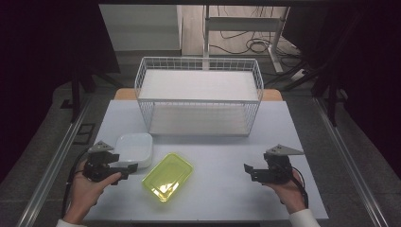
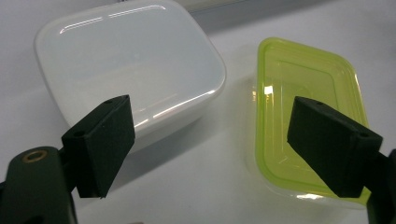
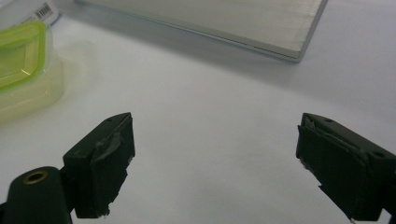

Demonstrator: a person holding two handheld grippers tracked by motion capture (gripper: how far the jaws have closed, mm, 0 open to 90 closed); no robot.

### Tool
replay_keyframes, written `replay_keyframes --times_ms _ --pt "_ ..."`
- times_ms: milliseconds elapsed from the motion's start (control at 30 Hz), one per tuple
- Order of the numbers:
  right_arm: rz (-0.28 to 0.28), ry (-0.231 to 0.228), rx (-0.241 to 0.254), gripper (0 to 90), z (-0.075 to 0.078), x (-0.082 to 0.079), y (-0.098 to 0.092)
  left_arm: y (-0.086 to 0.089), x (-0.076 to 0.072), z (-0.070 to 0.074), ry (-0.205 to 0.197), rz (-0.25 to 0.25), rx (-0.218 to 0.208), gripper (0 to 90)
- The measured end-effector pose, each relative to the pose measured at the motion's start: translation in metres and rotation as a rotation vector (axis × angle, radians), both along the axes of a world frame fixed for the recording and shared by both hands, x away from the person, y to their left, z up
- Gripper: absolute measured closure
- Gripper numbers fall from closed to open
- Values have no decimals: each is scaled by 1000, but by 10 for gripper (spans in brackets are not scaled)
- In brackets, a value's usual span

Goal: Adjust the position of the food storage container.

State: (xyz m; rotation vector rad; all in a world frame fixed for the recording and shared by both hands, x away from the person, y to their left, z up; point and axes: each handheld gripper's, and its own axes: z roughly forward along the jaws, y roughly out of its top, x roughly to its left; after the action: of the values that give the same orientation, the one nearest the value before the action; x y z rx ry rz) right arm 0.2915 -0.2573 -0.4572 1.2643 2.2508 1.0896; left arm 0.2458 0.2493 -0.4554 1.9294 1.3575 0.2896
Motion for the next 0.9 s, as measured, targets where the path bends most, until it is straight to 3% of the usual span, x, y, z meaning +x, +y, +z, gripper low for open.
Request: replay_keyframes --times_ms 400,667,900 --pt "18 33 4 154 -6 2 -13 -5 5 1 15 10 11 162" --pt "40 36 -42 161 -7 1 -7 3 5 23 -27 0 -15 177" --pt "57 48 -42 163 -6 1 2 6 4 29 -15 -23 -1 197"
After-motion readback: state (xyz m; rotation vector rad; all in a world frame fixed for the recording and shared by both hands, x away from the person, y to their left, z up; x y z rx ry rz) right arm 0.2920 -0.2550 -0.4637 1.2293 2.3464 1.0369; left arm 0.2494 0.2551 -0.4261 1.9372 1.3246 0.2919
